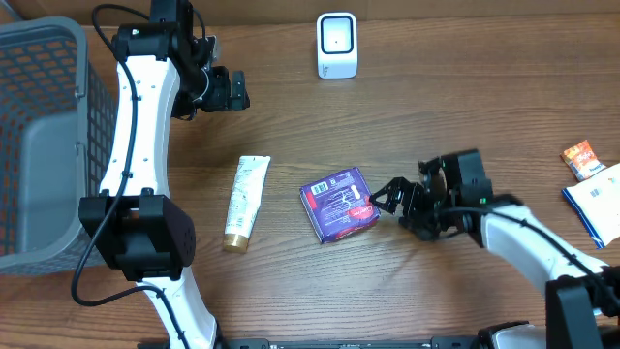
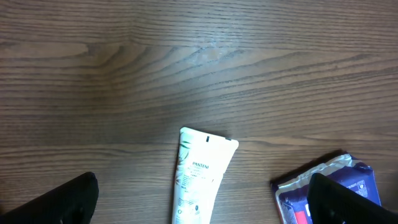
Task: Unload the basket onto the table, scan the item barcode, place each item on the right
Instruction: 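Close the right gripper on the purple box's edge and tilt it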
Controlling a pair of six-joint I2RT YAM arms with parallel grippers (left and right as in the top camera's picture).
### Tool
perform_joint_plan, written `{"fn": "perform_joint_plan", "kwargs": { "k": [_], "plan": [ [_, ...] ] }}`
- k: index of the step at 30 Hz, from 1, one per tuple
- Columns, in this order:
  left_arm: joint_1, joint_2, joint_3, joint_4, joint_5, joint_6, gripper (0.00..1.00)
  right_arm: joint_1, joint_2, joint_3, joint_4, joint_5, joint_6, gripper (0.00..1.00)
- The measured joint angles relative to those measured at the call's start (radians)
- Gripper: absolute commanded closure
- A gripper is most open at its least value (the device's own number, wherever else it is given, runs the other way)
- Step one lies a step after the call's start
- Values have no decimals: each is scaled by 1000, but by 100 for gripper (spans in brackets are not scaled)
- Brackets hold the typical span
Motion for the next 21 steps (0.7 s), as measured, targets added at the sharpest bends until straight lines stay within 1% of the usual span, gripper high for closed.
{"fn": "perform_joint_plan", "kwargs": {
  "k": [5,8,10,12,16,21],
  "plan": [
    [0,0,0,0,0,0,0,-2,-4,-163,289,-57,209,0],
    [0,0,0,-1,0,0,0,0,-6,-269,540,-61,339,0],
    [0,0,0,0,0,0,0,10,-8,-320,659,-43,411,0],
    [0,0,0,-1,0,0,0,30,-9,-358,739,-14,471,0],
    [0,0,0,0,0,0,0,101,-10,-378,808,66,569,0],
    [0,0,0,0,0,0,0,185,-11,-378,831,156,623,1]
  ]
}}
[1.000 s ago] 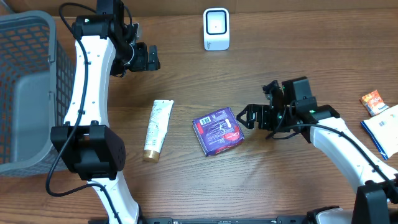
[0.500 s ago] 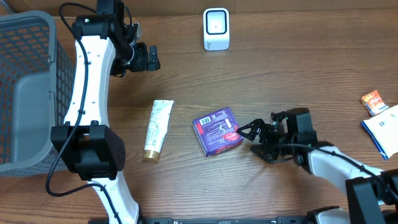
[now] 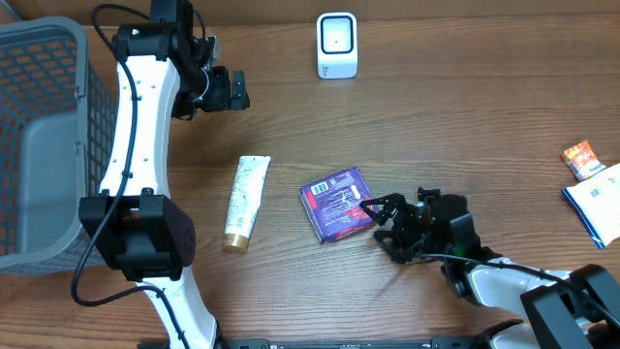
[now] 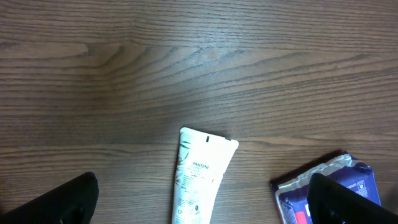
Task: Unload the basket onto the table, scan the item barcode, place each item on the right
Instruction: 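Close the right gripper on the purple box's edge and tilt it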
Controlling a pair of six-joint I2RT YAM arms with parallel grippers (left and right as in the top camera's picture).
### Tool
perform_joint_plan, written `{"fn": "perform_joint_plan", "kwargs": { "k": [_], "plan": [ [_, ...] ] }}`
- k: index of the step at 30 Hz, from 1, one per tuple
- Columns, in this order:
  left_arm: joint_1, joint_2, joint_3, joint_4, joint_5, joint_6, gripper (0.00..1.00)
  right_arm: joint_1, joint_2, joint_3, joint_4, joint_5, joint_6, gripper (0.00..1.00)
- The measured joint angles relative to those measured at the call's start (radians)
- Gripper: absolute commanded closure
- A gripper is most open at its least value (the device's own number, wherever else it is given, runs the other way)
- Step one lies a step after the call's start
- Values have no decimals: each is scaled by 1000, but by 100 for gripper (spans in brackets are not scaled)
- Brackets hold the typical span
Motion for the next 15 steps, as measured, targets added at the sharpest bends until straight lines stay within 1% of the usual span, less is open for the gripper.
{"fn": "perform_joint_plan", "kwargs": {
  "k": [4,5,10,15],
  "plan": [
    [0,0,0,0,0,0,0,17,-1,0,3,50,21,12],
    [0,0,0,0,0,0,0,17,-1,0,2,64,27,13],
    [0,0,0,0,0,0,0,17,-1,-4,17,127,29,16],
    [0,0,0,0,0,0,0,17,12,-6,47,161,29,16]
  ]
}}
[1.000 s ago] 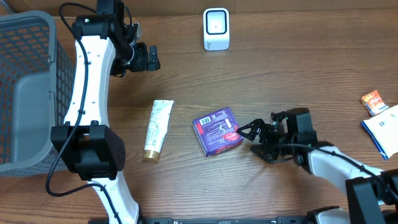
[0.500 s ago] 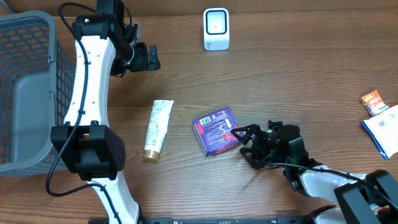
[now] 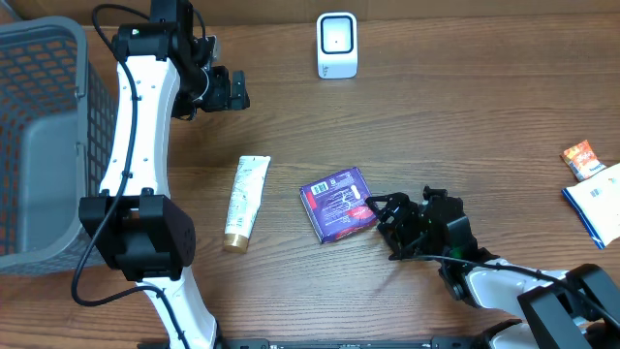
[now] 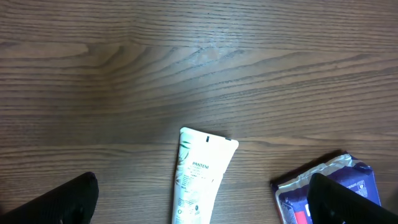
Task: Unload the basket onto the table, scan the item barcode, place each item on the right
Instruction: 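Close the right gripper on the purple box's edge and tilt it, then lift the purple box and carry it up toward the scanner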
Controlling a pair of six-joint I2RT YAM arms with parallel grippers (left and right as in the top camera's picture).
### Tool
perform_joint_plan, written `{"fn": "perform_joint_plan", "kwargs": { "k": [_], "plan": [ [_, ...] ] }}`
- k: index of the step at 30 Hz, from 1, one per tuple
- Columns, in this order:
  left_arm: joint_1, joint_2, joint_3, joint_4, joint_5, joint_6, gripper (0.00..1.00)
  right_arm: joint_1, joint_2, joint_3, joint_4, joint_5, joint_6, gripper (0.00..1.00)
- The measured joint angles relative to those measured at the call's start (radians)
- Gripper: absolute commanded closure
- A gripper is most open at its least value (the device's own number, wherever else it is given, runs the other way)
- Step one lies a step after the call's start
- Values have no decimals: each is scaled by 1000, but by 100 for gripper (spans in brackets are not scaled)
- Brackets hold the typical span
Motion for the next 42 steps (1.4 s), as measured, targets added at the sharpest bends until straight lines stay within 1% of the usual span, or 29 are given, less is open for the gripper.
{"fn": "perform_joint_plan", "kwargs": {
  "k": [3,7,10,13,16,17,18,20,21,24,30,36,42],
  "plan": [
    [0,0,0,0,0,0,0,1,41,0,67,7,0,18],
    [0,0,0,0,0,0,0,14,109,2,156,5,0,24],
    [0,0,0,0,0,0,0,26,155,21,179,-8,-1,38],
    [0,0,0,0,0,0,0,29,185,32,185,-23,-9,58],
    [0,0,0,0,0,0,0,31,193,33,198,-32,-21,68],
    [0,0,0,0,0,0,0,31,195,33,207,-36,-29,74],
    [0,0,0,0,0,0,0,31,196,33,214,-41,-39,77],
    [0,0,0,0,0,0,0,31,201,33,243,-58,-72,82],
    [0,0,0,0,0,0,0,31,204,33,258,-67,-90,88],
    [0,0,0,0,0,0,0,31,210,31,330,-108,-155,96],
    [0,0,0,0,0,0,0,31,211,31,423,-188,-217,96],
    [0,0,0,0,0,0,0,29,195,31,423,-240,-226,96],
    [0,0,0,0,0,0,0,-23,62,31,418,-287,-205,96]
  ]
}}
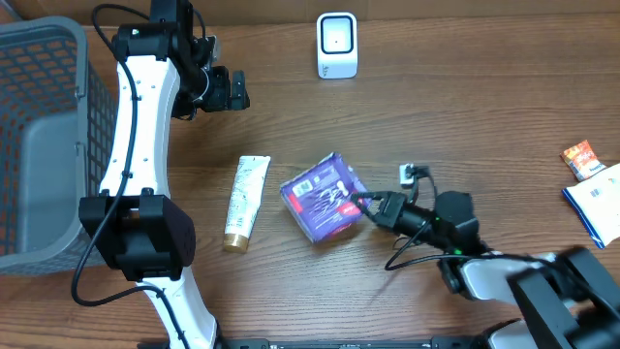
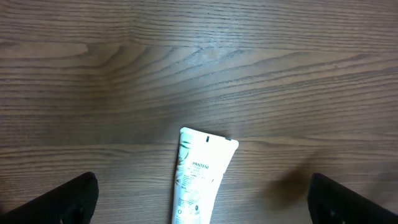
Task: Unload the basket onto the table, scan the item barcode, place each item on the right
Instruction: 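Lift the purple box and carry it up toward the scanner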
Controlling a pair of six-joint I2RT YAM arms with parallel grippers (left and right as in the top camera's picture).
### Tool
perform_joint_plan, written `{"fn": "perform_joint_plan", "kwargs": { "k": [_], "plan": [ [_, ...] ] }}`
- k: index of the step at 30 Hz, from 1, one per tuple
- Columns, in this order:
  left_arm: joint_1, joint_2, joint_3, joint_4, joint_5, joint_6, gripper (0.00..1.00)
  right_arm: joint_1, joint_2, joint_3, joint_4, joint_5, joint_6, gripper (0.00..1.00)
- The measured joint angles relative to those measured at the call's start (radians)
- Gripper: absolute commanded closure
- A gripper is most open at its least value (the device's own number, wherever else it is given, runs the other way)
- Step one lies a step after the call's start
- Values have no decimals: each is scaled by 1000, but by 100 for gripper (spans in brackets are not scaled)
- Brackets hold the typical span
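Observation:
The purple box (image 1: 325, 197), its barcode label facing up, is tilted and raised off the table in the overhead view. My right gripper (image 1: 361, 206) is shut on the box's right edge. The white scanner (image 1: 337, 45) stands at the back centre, well beyond the box. My left gripper (image 1: 232, 90) hangs open at the back left, holding nothing. In the left wrist view its dark fingertips (image 2: 68, 199) are spread wide, either side of the white Pantene tube (image 2: 199, 177). That view does not take in the box.
The white tube (image 1: 248, 202) lies left of the box. A grey mesh basket (image 1: 44, 126) fills the left edge. An orange packet (image 1: 579, 159) and a white-and-blue leaflet (image 1: 596, 208) lie at the far right.
My right gripper has closed on the purple box. The box has been raised, tilted and shifted a little left and back. It has left the left wrist view. The left arm has not moved.
My right gripper stood open at the right edge of the flat purple box. It then sat lower and closer against that edge for two moments. Now it is shut on the box and holds it tilted above the table. The left arm stayed still throughout.

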Motion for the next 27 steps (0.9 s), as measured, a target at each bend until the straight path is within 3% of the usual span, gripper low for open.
{"fn": "perform_joint_plan", "kwargs": {
  "k": [8,12,20,27],
  "plan": [
    [0,0,0,0,0,0,0,-132,-253,0,-68,-39,122,96],
    [0,0,0,0,0,0,0,-155,-367,30,-231,-55,154,96],
    [0,0,0,0,0,0,0,-157,-498,222,-588,-84,107,96],
    [0,0,0,0,0,0,0,-157,-510,278,-618,-106,80,96]
  ]
}}
